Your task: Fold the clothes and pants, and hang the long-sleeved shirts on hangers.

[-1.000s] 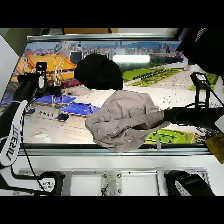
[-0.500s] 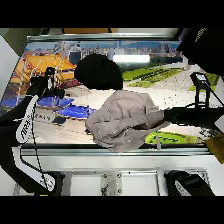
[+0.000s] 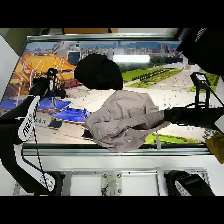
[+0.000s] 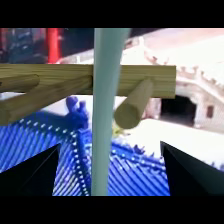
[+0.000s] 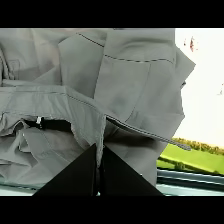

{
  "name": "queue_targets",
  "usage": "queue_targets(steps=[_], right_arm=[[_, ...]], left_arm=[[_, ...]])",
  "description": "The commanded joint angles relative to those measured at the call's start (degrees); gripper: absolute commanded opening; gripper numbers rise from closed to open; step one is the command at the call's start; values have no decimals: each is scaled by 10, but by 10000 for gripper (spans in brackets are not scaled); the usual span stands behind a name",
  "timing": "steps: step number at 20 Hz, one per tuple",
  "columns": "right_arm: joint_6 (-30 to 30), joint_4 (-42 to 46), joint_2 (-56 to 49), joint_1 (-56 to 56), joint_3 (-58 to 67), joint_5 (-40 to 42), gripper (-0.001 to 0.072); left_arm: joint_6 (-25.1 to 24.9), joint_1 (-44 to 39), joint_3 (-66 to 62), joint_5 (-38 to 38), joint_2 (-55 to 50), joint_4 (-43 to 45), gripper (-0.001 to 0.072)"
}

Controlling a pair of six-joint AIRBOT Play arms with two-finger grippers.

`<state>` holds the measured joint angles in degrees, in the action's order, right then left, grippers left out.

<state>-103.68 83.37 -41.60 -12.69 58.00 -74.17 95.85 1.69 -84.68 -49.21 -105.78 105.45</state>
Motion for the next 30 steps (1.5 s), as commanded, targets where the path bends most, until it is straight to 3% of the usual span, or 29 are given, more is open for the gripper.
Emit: queue_targets(steps=[1,12,13,14,16,17,23,30], right_arm=[[0,0,0,0,0,0,13],[0,0,0,0,0,0,13],[0,0,0,0,0,0,13],[0,0,0,0,0,0,13],[0,0,0,0,0,0,13],[0,0,0,0,0,0,13],[0,0,0,0,0,0,13],[0,0,0,0,0,0,13]], left_arm=[[-1,1,0,0,-2,0,680],[0,0,49,2,-2,0,661],[1,1,53,1,-1,0,466],[2,1,57,2,2,0,331],[1,1,64,9,13,0,111],[1,1,65,12,18,0,36],[1,1,65,12,53,1,15],[-1,-4,65,12,167,0,14]])
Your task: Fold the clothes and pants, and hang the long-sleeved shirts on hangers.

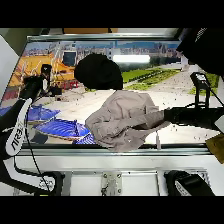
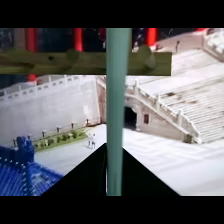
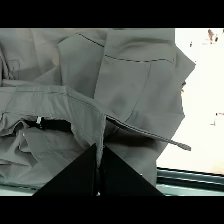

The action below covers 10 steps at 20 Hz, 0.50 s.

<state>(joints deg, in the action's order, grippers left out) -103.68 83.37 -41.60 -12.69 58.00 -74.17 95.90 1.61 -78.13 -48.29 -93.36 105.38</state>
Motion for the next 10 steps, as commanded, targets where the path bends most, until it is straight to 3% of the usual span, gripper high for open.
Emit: queue_targets(steps=[1,5,7,10], right_arm=[[0,0,0,0,0,0,13],[0,0,0,0,0,0,13],[0,0,0,0,0,0,13],[0,0,0,0,0,0,13]], left_arm=[[-6,-6,-1,2,61,0,15],[-63,-33,-1,-23,133,-7,14],[-168,-46,-1,-59,176,-60,14],[-414,-40,-1,-156,238,-241,14]])
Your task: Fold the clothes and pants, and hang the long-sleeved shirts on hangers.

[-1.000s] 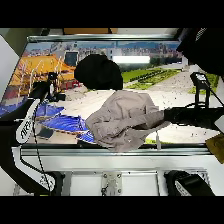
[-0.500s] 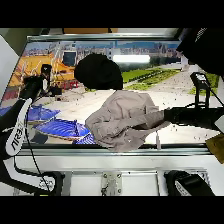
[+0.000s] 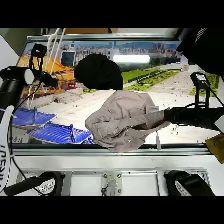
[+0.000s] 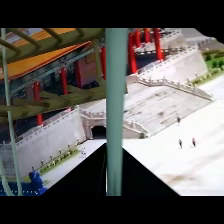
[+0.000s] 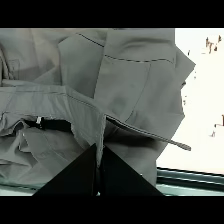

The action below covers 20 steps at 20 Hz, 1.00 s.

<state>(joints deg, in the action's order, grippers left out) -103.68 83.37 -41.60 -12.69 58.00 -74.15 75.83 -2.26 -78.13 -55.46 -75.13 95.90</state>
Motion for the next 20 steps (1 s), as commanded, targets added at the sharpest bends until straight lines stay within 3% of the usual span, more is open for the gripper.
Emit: queue_targets(steps=[1,3,4,9,12,14,20], right_arm=[[0,0,0,0,0,0,12],[0,0,0,0,0,0,13],[0,0,0,0,0,0,13],[0,0,0,0,0,0,13],[0,0,0,0,0,0,13],[0,0,0,0,0,0,12],[0,0,0,0,0,0,13]], left_arm=[[-292,4,-1,-133,72,-203,14],[-428,20,-1,-256,96,-299,15],[-457,28,-1,-306,104,-316,15],[-461,46,-1,-344,122,-305,15],[-555,45,1,-447,103,-322,14],[-560,45,1,-496,79,-350,13],[-600,-3,102,-485,64,-360,12]])
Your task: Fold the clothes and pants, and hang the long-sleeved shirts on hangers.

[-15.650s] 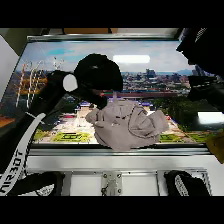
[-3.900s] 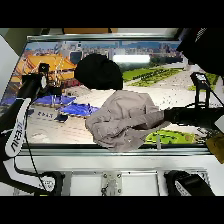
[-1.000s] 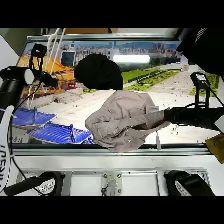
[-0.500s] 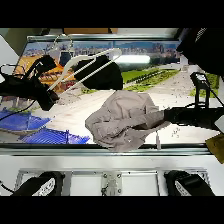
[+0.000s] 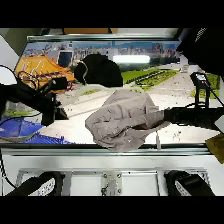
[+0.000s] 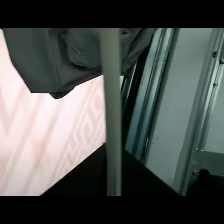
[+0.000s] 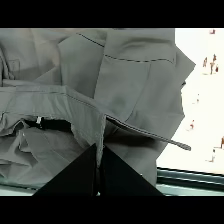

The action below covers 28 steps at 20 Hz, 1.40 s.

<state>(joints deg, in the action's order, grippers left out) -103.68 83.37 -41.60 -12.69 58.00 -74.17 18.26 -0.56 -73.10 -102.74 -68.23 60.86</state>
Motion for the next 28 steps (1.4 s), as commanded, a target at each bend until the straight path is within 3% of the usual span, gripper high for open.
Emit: queue_targets(steps=[1,4,12,17,22,28], right_arm=[[0,0,0,0,0,0,13],[0,0,0,0,0,0,13],[0,0,0,0,0,0,13],[0,0,0,0,0,0,13],[0,0,0,0,0,0,13],[5,-28,0,0,0,0,13]], left_arm=[[-25,-28,78,-5,-5,-9,12],[-50,-61,139,47,-5,-10,12],[-48,-142,175,212,-10,-11,13],[-48,-183,174,235,-22,-12,13],[-48,-185,174,253,-66,-97,13],[-48,-188,174,263,-83,-101,12]])
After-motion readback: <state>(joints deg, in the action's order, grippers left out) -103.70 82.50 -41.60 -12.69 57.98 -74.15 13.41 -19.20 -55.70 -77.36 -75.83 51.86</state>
